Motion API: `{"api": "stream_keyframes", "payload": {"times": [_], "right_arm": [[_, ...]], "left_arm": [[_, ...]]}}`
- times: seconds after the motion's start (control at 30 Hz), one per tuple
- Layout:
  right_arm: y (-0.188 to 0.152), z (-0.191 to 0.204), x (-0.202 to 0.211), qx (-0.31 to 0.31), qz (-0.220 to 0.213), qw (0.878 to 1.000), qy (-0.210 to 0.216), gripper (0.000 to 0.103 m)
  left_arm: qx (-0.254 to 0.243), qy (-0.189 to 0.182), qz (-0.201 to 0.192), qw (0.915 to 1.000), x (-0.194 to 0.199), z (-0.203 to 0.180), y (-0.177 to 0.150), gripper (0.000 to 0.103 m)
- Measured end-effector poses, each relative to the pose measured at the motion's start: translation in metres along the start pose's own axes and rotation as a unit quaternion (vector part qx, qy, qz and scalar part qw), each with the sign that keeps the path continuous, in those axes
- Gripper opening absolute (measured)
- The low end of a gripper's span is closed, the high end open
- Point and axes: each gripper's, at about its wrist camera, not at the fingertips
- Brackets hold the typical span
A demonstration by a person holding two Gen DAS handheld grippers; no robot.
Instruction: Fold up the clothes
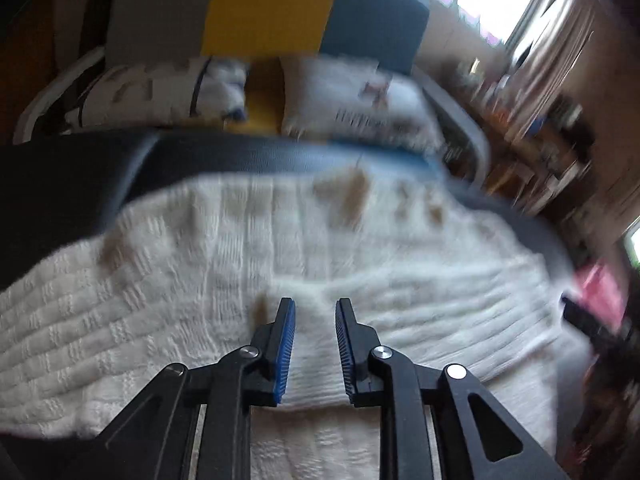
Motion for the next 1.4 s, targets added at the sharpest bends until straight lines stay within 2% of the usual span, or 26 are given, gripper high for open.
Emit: {"api": "stream_keyframes", "payload": {"times": [0.1, 0.17, 0.2, 0.27, 0.3, 0.33, 0.4, 0.43, 0.5, 0.6, 0.73, 0.83, 0.93, 0.97, 1.0, 1.1, 1.13, 1.2, 1.23, 1.3, 1.37, 1.4], "right_arm": [[0.005, -0.027, -0.044, -0.053, 0.060, 0.996, -0.035, 0.103], [0.004, -0.037, -0.042, -0.069, 0.051, 0.996, -0.016, 0.103], [0.005, -0.040, -0.034, -0.076, 0.045, 0.996, -0.004, 0.103], [0.002, -0.047, -0.004, -0.102, 0.011, 0.994, 0.043, 0.103], [-0.003, -0.051, 0.010, -0.118, 0.000, 0.990, 0.080, 0.103], [-0.012, -0.058, 0.019, -0.145, -0.001, 0.982, 0.124, 0.103], [-0.033, -0.073, 0.033, -0.209, 0.002, 0.955, 0.211, 0.103], [-0.044, -0.080, 0.036, -0.235, -0.002, 0.944, 0.230, 0.103], [-0.064, -0.092, 0.034, -0.281, -0.008, 0.931, 0.234, 0.103], [-0.076, -0.101, 0.015, -0.322, -0.002, 0.921, 0.217, 0.103], [-0.058, -0.106, -0.001, -0.348, -0.037, 0.910, 0.223, 0.103], [-0.043, -0.116, 0.001, -0.369, -0.082, 0.897, 0.230, 0.103], [-0.037, -0.124, 0.001, -0.393, -0.117, 0.881, 0.236, 0.103], [-0.037, -0.124, -0.001, -0.396, -0.115, 0.883, 0.224, 0.103], [-0.037, -0.120, -0.003, -0.387, -0.110, 0.892, 0.204, 0.103], [-0.030, -0.087, -0.005, -0.282, -0.064, 0.952, 0.103, 0.103], [-0.027, -0.075, -0.006, -0.242, -0.047, 0.967, 0.068, 0.103], [-0.025, -0.051, -0.002, -0.161, -0.014, 0.987, 0.011, 0.103], [-0.026, -0.040, 0.003, -0.118, -0.005, 0.993, -0.020, 0.103], [-0.029, -0.019, 0.015, -0.030, 0.002, 0.997, -0.076, 0.103], [-0.026, -0.005, 0.027, 0.036, -0.017, 0.995, -0.091, 0.103], [-0.023, 0.001, 0.026, 0.055, -0.019, 0.995, -0.083, 0.103]], "left_arm": [[0.000, 0.008, 0.013, 0.9999, -0.011, 0.003, -0.003, 0.020], [0.020, -0.005, 0.014, 0.9997, -0.009, 0.007, -0.002, 0.020], [0.040, -0.023, 0.009, 0.9989, -0.005, 0.013, -0.002, 0.020], [0.054, -0.045, 0.005, 0.9976, -0.002, 0.015, -0.005, 0.020], [0.056, -0.049, 0.006, 0.9972, -0.002, 0.014, -0.006, 0.020], [0.059, -0.054, 0.008, 0.9968, -0.003, 0.013, -0.007, 0.020], [0.064, -0.063, 0.011, 0.9959, -0.003, 0.011, -0.010, 0.020], [0.066, -0.068, 0.013, 0.9954, -0.004, 0.011, -0.011, 0.020], [0.071, -0.078, 0.016, 0.9943, -0.004, 0.009, -0.014, 0.021], [0.079, -0.092, 0.021, 0.9924, -0.005, 0.006, -0.018, 0.020], [0.095, -0.113, 0.026, 0.9886, -0.008, 0.007, -0.022, 0.019], [0.085, -0.102, 0.025, 0.9908, -0.010, 0.005, -0.025, 0.014], [0.060, -0.085, 0.019, 0.9944, -0.009, -0.001, -0.027, 0.014], [0.056, -0.082, 0.020, 0.9949, -0.008, -0.002, -0.027, 0.014], [0.051, -0.079, 0.021, 0.9953, -0.006, -0.003, -0.028, 0.014], [0.052, -0.071, 0.019, 0.9959, 0.003, 0.003, -0.031, 0.015], [0.054, -0.069, 0.018, 0.9960, 0.007, 0.007, -0.033, 0.018], [0.059, -0.064, 0.016, 0.9961, 0.015, 0.013, -0.036, 0.021], [0.061, -0.062, 0.015, 0.9961, 0.019, 0.017, -0.038, 0.021], [0.077, -0.055, 0.011, 0.9955, 0.027, 0.030, -0.044, 0.021], [0.109, -0.070, 0.011, 0.9915, 0.029, 0.045, -0.053, 0.021], [0.127, -0.080, 0.014, 0.9885, 0.029, 0.053, -0.057, 0.021]]}}
Point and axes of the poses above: each gripper's, at about its wrist camera, not at the fingertips, and x roughly against the way its jaws point, z to its left, y to its top, and after that the axes turned 10 degrees about -x, right-handed
